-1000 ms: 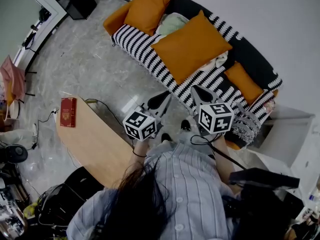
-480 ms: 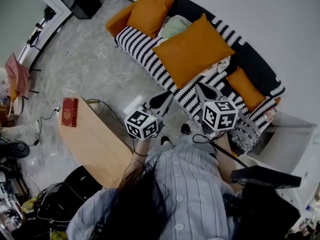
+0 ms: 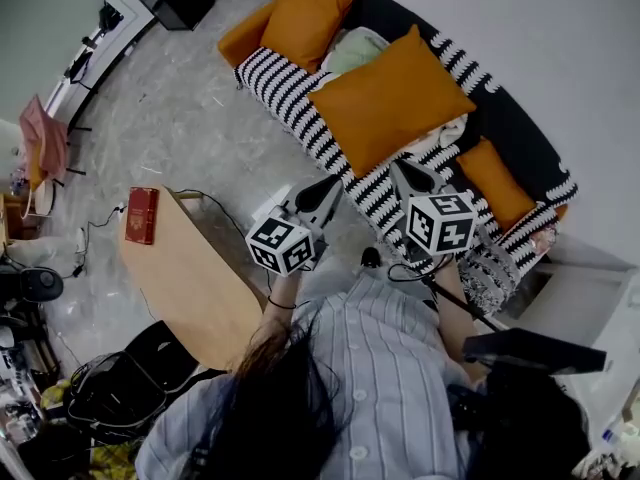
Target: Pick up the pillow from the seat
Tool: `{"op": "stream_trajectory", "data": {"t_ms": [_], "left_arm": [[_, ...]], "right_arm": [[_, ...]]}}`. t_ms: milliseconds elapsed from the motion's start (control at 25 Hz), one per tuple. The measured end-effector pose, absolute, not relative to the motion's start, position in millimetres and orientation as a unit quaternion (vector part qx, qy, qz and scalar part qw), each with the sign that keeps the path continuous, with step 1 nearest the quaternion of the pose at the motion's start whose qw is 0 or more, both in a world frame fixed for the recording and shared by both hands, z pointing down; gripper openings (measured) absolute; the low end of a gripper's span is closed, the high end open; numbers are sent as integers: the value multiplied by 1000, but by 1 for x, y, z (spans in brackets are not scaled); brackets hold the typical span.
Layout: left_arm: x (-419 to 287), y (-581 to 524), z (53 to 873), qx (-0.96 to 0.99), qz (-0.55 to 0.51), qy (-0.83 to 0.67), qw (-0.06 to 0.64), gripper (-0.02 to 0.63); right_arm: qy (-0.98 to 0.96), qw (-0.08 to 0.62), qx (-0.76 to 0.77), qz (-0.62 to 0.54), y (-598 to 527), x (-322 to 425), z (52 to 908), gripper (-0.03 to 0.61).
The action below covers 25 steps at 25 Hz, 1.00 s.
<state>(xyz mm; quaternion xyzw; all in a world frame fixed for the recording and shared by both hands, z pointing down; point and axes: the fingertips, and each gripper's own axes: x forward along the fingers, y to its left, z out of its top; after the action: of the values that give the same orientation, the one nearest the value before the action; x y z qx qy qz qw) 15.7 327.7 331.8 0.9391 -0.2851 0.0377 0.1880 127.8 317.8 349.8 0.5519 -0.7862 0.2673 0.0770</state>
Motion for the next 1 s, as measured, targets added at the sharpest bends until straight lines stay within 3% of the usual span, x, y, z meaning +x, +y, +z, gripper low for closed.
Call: {"op": "stream_trajectory", "data": {"t_ms": [1000], "left_arm": [[21, 269, 360, 931, 55, -292, 214, 12]], "right_arm": [[-774, 91, 550, 300, 261, 144, 382, 29]]}}
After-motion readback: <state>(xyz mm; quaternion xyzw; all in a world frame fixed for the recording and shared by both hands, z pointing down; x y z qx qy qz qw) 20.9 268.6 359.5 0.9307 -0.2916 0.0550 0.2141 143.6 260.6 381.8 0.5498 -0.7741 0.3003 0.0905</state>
